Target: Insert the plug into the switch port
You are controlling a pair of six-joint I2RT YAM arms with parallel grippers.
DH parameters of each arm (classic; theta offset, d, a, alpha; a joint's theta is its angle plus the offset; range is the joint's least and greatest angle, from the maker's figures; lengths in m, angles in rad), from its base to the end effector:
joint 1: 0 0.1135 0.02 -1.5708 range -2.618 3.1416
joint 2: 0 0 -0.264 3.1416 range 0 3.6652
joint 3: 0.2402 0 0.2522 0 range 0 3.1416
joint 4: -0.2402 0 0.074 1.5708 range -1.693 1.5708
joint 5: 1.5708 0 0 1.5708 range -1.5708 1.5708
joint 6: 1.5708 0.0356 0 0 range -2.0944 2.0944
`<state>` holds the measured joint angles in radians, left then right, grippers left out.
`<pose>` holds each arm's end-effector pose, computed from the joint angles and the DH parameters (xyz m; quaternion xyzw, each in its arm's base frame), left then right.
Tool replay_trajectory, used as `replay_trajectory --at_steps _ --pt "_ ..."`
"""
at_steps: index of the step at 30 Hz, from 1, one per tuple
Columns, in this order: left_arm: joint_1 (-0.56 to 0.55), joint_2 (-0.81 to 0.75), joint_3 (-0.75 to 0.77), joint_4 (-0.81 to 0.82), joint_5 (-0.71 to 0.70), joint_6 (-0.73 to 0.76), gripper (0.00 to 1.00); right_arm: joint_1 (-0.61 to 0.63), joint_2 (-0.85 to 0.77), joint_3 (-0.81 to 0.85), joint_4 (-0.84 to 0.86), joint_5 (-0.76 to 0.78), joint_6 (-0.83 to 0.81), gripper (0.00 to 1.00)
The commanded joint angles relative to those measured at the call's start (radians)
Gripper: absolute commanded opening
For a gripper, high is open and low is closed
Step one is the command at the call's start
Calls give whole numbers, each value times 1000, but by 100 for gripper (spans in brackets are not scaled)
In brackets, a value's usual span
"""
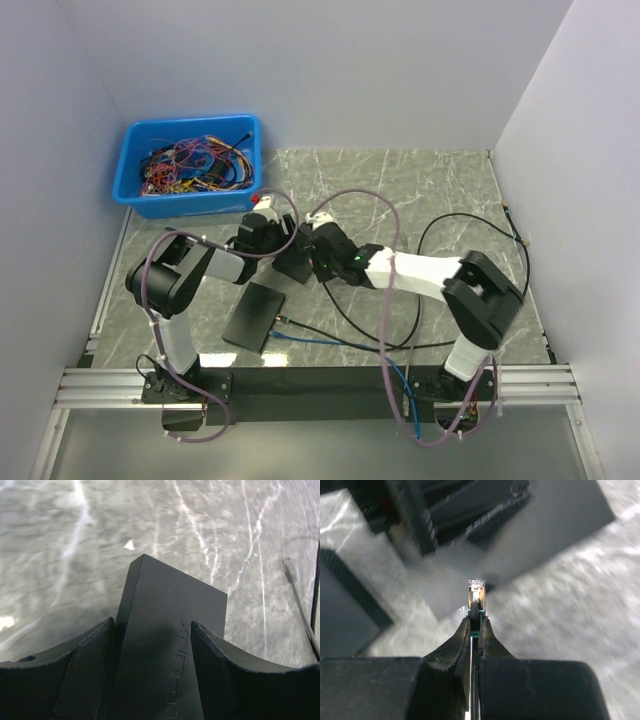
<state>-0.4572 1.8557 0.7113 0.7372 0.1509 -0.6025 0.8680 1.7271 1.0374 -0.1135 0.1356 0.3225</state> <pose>0.3121 -0.1595 0.1254 -0.0192 0.8339 -0.3313 0.4410 0.2390 0.2747 0.1861 -0.2248 0.8978 0.1575 0.3446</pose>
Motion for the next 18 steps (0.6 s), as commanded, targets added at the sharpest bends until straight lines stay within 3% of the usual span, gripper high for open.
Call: replay_trajectory --at_steps 1,8,18 --pt "-17 37 22 -90 90 38 68 6 -147 -48 -41 85 20 0" --pt "-17 -55 -6 -114 29 17 69 6 -228 -181 -86 115 50 0" --pt "-17 -119 -41 -154 -76 15 71 5 -92 -136 -35 29 56 0"
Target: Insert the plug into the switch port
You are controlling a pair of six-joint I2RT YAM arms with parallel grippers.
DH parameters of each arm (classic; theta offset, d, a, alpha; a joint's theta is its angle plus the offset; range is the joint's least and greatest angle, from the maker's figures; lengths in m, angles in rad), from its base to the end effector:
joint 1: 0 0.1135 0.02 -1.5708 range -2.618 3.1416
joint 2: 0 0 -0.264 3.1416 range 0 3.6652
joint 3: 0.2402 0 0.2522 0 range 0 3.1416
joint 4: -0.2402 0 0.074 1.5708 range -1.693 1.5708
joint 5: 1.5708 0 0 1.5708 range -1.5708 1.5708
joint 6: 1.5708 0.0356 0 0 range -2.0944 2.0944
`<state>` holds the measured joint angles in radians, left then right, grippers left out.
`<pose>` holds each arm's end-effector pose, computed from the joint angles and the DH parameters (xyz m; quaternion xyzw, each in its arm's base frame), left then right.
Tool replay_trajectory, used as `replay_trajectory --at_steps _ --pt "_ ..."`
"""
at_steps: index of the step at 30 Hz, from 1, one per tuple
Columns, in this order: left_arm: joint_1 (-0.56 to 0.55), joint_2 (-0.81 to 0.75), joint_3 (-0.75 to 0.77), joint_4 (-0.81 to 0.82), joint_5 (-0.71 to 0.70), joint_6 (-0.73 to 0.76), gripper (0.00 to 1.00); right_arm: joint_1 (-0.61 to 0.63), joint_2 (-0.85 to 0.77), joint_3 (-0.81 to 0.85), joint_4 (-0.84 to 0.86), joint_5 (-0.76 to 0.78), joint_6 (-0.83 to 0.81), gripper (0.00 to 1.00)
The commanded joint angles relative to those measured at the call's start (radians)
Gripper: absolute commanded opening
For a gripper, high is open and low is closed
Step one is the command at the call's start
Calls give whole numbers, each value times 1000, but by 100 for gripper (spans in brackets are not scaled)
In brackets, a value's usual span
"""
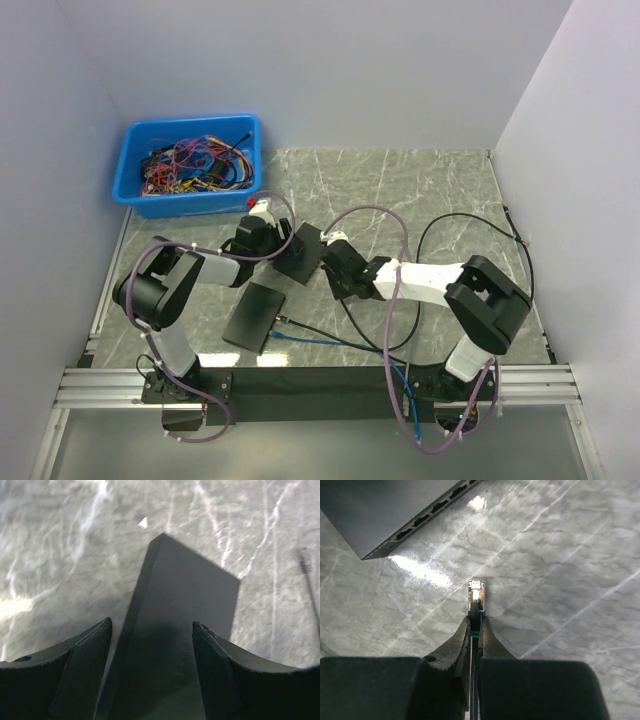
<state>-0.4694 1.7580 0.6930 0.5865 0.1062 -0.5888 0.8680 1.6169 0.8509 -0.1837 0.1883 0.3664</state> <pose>0.2992 -0.1560 0.1373 -0.0234 0.8535 -0.3010 0.4249 0.2079 0.2351 0.1620 -0.2074 0.9254 0.1031 0.2999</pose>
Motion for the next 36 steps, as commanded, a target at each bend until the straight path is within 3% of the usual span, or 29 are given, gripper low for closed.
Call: replay_trajectory --at_steps 1,36 --pt "-5 -19 -36 13 -31 0 71 5 30 59 36 -32 11 0" --pt "-9 37 -46 52 -20 -9 68 5 155 226 27 -44 -17 0"
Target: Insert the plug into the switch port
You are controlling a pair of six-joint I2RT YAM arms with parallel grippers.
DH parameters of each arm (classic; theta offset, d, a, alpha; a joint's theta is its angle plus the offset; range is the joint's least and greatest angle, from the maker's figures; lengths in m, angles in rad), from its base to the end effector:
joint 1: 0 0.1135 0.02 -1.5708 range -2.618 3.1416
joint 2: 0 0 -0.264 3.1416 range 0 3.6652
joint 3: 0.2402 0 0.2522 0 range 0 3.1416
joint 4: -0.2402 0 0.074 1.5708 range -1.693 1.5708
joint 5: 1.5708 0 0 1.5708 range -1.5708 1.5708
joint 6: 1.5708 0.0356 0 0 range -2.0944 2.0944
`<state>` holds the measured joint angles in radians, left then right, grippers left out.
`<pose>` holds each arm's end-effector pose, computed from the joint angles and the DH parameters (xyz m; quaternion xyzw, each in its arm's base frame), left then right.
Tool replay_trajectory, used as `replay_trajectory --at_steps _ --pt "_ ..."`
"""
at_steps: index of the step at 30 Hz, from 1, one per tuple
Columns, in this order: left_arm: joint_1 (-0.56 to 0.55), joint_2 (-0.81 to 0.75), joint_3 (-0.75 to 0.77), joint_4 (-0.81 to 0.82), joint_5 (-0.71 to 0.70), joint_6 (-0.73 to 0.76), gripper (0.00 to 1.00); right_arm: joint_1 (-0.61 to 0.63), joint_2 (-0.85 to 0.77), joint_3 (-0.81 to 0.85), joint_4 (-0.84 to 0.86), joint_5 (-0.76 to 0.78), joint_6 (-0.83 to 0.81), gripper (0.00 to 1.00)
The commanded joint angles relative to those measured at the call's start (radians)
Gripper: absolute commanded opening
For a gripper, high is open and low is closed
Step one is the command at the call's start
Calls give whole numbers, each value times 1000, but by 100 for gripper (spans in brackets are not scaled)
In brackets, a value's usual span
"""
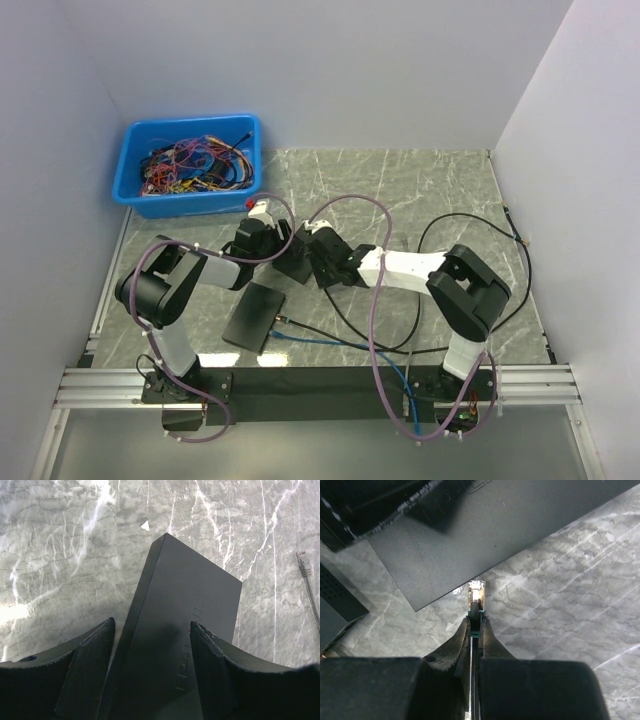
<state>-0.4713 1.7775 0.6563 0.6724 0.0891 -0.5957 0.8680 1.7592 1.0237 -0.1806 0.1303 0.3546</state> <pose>0.2955 -0.1542 0.1298 -0.0289 0.8457 -0.3028 0.4385 0.2349 0.2701 0.1663 -0.2196 0.9192 0.1337 0.2981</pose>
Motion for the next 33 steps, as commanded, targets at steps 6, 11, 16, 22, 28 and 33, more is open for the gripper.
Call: replay_trajectory --at_steps 6,11,16,22,28,33 --pt "-7 19 -7 -34 -2 -3 68 5 32 65 26 0 -6 0" --pt "-7 20 -7 -36 -2 -1 68 6 39 62 36 -18 -2 0" --pt "-7 25 -3 -39 -2 -3 68 5 26 55 49 -29 -3 0" --pt "-7 28 0 -39 0 2 68 11 6 50 66 -49 -16 0" --pt "-7 28 -1 -34 12 8 68 26 16 50 81 -80 -43 0" --pt "-7 39 11 -42 40 20 68 26 11 45 86 -78 -68 0"
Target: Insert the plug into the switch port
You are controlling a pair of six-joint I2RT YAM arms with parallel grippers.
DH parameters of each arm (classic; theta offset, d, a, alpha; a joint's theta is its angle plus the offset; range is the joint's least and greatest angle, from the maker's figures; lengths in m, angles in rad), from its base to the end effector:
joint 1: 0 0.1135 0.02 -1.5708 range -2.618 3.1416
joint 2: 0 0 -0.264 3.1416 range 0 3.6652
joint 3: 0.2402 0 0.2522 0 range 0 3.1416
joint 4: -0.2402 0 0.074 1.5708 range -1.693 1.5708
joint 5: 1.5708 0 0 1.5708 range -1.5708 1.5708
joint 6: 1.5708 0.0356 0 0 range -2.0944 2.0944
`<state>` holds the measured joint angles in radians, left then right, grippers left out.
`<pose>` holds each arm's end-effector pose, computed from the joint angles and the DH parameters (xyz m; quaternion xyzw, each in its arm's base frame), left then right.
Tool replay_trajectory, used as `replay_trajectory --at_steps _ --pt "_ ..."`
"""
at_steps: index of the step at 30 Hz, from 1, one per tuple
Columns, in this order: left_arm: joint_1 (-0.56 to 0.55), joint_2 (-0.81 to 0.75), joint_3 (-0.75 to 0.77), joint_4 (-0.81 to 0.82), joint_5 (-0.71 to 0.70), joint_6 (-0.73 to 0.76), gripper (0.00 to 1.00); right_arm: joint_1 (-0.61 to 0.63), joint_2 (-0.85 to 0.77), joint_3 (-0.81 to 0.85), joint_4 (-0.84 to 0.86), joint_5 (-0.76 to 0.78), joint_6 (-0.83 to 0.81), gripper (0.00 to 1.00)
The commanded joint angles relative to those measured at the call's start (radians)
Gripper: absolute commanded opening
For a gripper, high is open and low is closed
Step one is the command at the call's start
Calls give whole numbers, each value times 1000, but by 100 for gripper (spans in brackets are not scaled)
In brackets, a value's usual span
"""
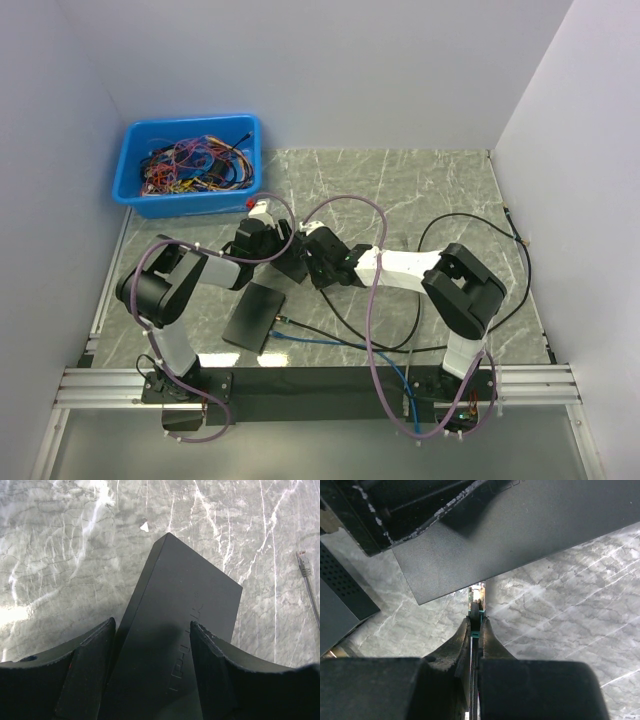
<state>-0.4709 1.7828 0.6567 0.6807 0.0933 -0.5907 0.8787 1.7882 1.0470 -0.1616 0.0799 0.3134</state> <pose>0.2960 -0.1544 0.1291 -0.0257 0.8449 -0.3038 0.4396 0.2357 0.2799 0.1642 -0.2507 0.9102 0.1527 0.2923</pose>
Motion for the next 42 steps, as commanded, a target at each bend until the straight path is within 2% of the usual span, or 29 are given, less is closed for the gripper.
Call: replay_trajectory --at_steps 1,17,31,42 --pt "-8 33 12 -53 40 17 68 16 -19 22 68 -28 -33 0" --pt "-25 20 0 -104 105 20 67 14 -38 28 129 -121 -120 0" --pt "-26 33 -60 -83 140 -92 66 -7 10 93 116 -129 -100 0" --pt "-100 -19 -140 -78 115 -165 67 -26 43 145 106 -158 -106 0"
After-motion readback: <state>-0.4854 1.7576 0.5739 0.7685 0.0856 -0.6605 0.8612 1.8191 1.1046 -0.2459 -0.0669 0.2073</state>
